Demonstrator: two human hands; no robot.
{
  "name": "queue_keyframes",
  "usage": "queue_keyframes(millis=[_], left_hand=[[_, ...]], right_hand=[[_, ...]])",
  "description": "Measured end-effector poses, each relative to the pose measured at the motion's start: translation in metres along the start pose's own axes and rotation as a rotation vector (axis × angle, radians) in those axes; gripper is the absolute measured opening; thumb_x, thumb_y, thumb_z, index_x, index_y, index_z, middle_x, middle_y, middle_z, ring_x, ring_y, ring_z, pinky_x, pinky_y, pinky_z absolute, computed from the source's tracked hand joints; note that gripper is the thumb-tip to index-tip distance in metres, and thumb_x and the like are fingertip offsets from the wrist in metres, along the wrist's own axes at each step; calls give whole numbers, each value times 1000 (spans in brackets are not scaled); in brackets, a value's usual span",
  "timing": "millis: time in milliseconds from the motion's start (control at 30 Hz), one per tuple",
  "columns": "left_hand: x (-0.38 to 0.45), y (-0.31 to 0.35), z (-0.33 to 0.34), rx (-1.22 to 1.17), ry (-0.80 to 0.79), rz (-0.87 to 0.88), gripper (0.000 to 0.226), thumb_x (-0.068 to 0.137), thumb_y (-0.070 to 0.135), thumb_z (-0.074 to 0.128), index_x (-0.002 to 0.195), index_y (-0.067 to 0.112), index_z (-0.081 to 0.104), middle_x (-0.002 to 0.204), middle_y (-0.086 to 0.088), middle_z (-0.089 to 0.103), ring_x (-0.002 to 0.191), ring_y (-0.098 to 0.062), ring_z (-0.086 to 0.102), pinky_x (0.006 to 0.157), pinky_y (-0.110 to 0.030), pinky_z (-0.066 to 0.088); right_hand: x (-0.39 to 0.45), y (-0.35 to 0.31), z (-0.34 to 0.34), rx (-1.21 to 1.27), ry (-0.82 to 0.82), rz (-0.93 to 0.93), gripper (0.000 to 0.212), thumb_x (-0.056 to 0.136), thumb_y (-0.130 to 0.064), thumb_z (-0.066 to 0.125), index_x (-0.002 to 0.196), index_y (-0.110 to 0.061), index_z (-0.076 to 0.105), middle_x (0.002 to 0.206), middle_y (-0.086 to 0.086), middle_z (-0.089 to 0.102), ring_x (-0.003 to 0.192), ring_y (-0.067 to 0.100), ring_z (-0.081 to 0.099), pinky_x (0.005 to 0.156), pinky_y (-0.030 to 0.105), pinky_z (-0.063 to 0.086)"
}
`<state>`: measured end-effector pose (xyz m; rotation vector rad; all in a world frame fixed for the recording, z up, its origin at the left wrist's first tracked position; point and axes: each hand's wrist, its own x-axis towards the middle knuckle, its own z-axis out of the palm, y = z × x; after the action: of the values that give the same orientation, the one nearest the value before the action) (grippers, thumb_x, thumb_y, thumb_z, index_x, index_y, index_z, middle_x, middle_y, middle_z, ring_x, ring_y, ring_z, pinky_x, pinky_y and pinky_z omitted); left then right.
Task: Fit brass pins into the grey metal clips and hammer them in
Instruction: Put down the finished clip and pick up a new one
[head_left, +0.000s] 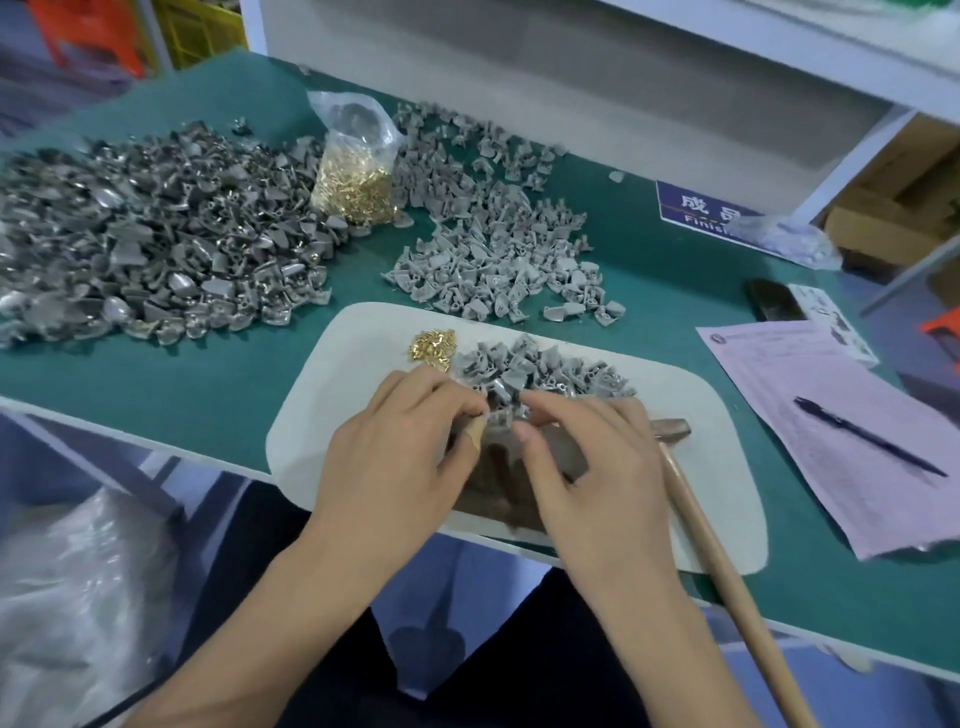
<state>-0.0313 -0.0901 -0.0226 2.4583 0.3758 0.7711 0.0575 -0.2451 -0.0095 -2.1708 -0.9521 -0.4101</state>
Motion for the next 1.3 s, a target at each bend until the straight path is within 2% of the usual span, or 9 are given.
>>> queue_keyframes(millis=[167, 267, 433, 600, 733, 933, 1167, 1233, 1300], left_hand=[[-2, -37, -14, 108, 119, -39, 7, 90, 31, 66, 97, 32, 66, 97, 16, 59, 94, -9, 55, 57, -24, 43], [-5, -67, -20, 158, 138, -108, 6, 88, 29, 70, 94, 30, 71, 93, 14, 63, 90, -14, 57, 57, -29, 47], [-9, -115, -37, 184, 72, -196, 10, 87, 28, 66, 94, 26, 74, 88, 7, 62, 89, -25, 57, 74, -42, 47], [10, -151, -55, 127, 76, -242, 11, 91, 22, 66, 100, 21, 72, 93, 5, 67, 92, -25, 60, 82, -42, 46], [23, -161, -55, 50, 126, -358, 14, 91, 27, 63, 103, 28, 69, 91, 11, 64, 90, -16, 56, 74, -33, 45], [22, -158, -47, 145, 234, -334, 28, 90, 28, 64, 118, 24, 65, 92, 7, 67, 91, -20, 60, 71, -34, 48], [20, -149, -54, 130, 251, -353, 17, 91, 25, 67, 105, 33, 72, 77, 24, 48, 83, -12, 57, 65, -27, 40], [19, -145, -54, 68, 229, -354, 16, 92, 25, 66, 105, 33, 73, 77, 27, 51, 81, -6, 53, 68, -26, 40], [18, -137, -53, -30, 189, -353, 15, 92, 26, 66, 103, 35, 71, 83, 29, 57, 76, -2, 51, 70, -21, 43]], right_hand=[[38, -30, 40, -30, -233, -64, 4, 91, -24, 75, 94, -25, 77, 93, -11, 73, 92, 23, 59, 86, 46, 47], [57, -46, 67, -96, -419, -122, 6, 91, -26, 68, 91, -26, 75, 88, -8, 72, 93, 23, 57, 88, 42, 45], [81, -75, 121, -99, -658, -84, 10, 92, -26, 65, 91, -24, 75, 90, -1, 72, 99, 24, 59, 85, 36, 50], [105, -97, 158, -128, -645, -72, 6, 90, -28, 65, 90, -28, 71, 91, 0, 69, 95, 24, 62, 76, 34, 54], [119, -103, 176, -136, -633, -46, 6, 89, -26, 65, 87, -27, 71, 87, -3, 69, 94, 22, 62, 74, 37, 56], [134, -106, 195, -165, -563, -24, 8, 91, -27, 63, 87, -27, 71, 89, -3, 70, 91, 22, 64, 75, 38, 57], [133, -104, 193, -129, -537, -28, 13, 97, -31, 64, 93, -31, 77, 93, -7, 75, 94, 21, 66, 78, 37, 56], [135, -98, 179, -57, -521, 4, 17, 99, -31, 63, 98, -30, 79, 97, -7, 77, 92, 21, 68, 77, 37, 57], [137, -85, 158, -4, -403, 75, 19, 100, -31, 60, 96, -28, 79, 93, -9, 76, 88, 19, 68, 70, 32, 55]])
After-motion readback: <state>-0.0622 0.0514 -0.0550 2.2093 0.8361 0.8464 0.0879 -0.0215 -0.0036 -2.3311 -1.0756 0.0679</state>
